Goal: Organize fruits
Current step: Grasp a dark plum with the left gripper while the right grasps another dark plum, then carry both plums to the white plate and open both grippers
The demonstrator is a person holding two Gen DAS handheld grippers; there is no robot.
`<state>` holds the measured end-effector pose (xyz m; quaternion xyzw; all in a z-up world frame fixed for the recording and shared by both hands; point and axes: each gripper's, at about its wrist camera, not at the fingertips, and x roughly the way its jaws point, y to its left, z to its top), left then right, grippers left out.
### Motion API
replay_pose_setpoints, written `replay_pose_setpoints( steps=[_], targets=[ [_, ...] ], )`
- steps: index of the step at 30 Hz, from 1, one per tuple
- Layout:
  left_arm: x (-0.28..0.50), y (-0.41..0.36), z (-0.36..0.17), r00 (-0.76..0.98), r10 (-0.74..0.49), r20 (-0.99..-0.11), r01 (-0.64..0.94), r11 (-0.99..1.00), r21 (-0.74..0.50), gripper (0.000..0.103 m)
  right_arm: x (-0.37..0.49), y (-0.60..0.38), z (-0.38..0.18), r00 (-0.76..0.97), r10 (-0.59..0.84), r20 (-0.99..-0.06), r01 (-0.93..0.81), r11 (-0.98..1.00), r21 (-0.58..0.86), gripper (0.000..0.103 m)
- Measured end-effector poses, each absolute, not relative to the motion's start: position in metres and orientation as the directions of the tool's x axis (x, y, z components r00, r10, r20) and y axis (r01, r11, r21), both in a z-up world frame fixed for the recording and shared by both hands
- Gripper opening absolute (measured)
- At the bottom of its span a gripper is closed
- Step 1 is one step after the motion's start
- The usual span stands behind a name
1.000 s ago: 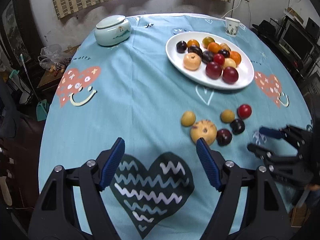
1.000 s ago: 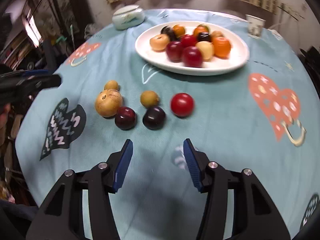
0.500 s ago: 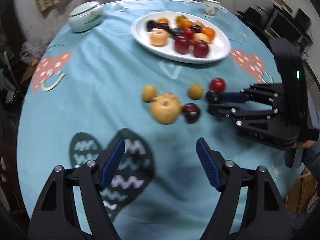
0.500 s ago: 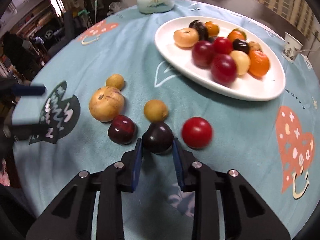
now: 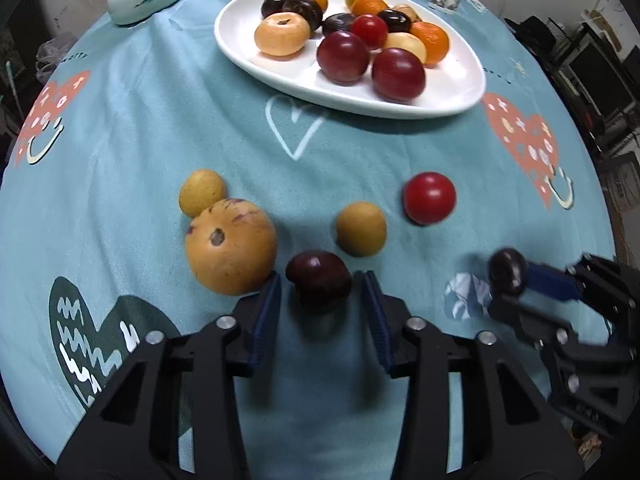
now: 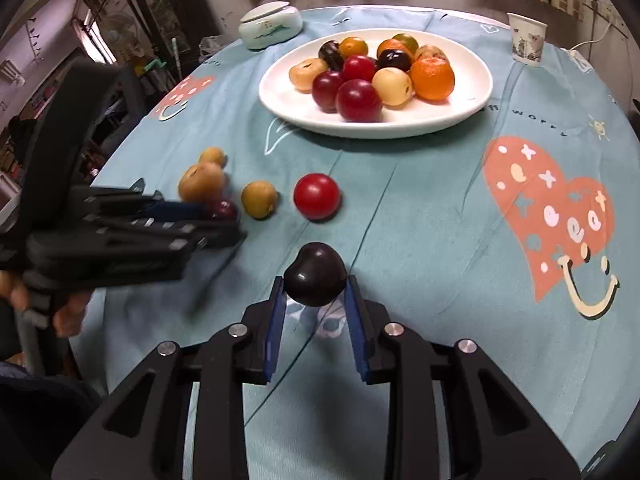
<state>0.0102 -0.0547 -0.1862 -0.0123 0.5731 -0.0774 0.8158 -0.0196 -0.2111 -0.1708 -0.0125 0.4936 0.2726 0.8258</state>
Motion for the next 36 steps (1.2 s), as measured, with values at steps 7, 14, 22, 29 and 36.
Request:
replay_pose_setpoints(
  steps=[7, 14, 22, 29, 36],
  targets=[
    [-0.002, -0.058, -0.168, 0.349, -0.140, -0.926, 0.150, 0.984, -0.092, 0.032, -0.022, -0.212, -0.168, 0.350, 0.474, -0.808, -0.484, 0.830, 0.277, 0.030],
    [-0.023, -0.082, -0.134, 0.454, -0.063, -0.889, 0.254, 0.965, 0.061, 0.032, -0.041, -0.198, -0.160, 0.341, 0.525, -0.779, -0.482, 0.810, 0.335, 0.030],
    [-0.024, -0.082, -0.109, 0.497, -0.104, -0.861, 0.322, 0.944, 0.072, 0.032, -0.063, -0.192, -0.149, 0.383, 0.513, -0.768, -0.434, 0.834, 0.341, 0.030],
    [-0.012, -0.083, -0.094, 0.520, -0.134, -0.844, 0.364, 0.928, 0.077, 0.032, -0.058, -0.195, -0.137, 0.432, 0.497, -0.753, -0.393, 0.855, 0.338, 0.030],
    [0.032, -0.067, -0.073, 0.569, -0.159, -0.807, 0.345, 0.937, 0.058, 0.032, -0.024, -0.199, -0.110, 0.493, 0.474, -0.730, -0.391, 0.870, 0.300, 0.030]
  ],
)
